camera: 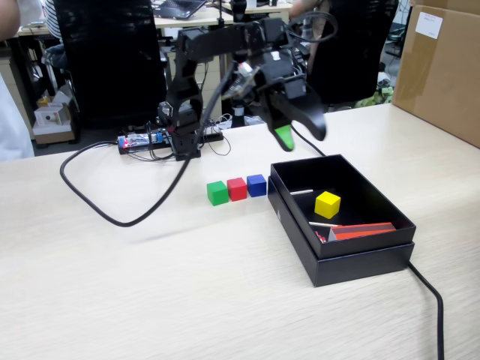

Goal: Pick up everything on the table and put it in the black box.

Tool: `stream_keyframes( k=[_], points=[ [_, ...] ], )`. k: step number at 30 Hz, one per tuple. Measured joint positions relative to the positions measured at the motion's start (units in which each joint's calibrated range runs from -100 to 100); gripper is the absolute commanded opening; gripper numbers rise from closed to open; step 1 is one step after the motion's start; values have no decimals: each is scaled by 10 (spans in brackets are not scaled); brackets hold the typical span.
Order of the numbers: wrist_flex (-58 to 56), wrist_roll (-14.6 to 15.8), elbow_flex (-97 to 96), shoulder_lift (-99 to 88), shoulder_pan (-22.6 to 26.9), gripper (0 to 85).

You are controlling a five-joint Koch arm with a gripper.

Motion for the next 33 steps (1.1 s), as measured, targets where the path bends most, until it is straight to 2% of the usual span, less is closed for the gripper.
stream_keyframes(
  k=[4,6,10,19,30,33],
  points=[
    [0,-21,-180,-139,-46,491],
    [0,-25,-290,-154,-64,493],
    [50,-26,-387,-157,-74,493],
    [132,-18,-419,-72,-77,485],
    [179,-1,-419,32,-62,469],
    [179,1,-419,39,-57,422]
  ],
)
